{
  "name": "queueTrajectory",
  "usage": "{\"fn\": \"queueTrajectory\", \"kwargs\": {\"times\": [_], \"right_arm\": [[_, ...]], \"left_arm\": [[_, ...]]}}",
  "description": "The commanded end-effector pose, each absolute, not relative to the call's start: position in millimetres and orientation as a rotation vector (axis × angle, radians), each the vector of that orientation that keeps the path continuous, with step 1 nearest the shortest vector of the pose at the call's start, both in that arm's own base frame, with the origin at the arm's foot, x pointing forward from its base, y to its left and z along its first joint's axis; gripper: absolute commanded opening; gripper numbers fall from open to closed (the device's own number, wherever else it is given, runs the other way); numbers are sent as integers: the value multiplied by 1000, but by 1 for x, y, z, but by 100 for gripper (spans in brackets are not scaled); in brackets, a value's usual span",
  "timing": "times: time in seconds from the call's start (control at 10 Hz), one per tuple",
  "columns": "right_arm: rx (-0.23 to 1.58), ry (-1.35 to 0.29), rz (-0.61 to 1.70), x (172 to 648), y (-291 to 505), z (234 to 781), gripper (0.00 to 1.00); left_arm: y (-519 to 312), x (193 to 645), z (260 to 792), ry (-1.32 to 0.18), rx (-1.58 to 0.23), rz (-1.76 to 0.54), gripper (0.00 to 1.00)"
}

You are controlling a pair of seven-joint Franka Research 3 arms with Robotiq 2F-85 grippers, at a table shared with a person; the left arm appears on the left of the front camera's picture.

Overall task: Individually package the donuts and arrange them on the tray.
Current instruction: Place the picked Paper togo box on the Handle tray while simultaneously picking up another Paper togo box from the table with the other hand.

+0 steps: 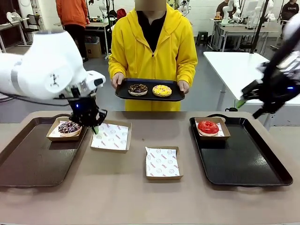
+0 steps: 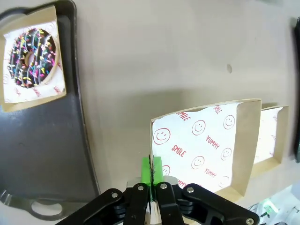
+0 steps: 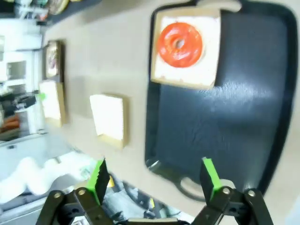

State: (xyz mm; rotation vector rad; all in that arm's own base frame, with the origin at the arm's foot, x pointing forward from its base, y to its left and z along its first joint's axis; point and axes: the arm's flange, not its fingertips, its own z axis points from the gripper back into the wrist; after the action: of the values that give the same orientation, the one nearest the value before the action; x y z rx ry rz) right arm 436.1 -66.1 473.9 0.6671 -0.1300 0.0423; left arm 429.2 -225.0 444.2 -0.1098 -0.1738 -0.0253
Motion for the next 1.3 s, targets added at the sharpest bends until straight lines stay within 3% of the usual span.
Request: {"fn": "queueTrajectory", "kwargs": {"times": [0.0, 0.3, 0.6, 1.2], "right_arm": [[872, -169, 88, 400, -123, 464, 100], [1078, -281, 119, 368, -188, 445, 100], [1218, -304, 48, 371, -229, 414, 100], [1240, -268, -6, 370, -232, 387, 100]], "left_arm": [[-238, 445, 469, -170, -61, -28, 0], [-251, 474, 488, -120, -42, -25, 0], [-257, 503, 481, -80, -17, 0, 0], [-252, 517, 471, -77, -41, -21, 0]]}}
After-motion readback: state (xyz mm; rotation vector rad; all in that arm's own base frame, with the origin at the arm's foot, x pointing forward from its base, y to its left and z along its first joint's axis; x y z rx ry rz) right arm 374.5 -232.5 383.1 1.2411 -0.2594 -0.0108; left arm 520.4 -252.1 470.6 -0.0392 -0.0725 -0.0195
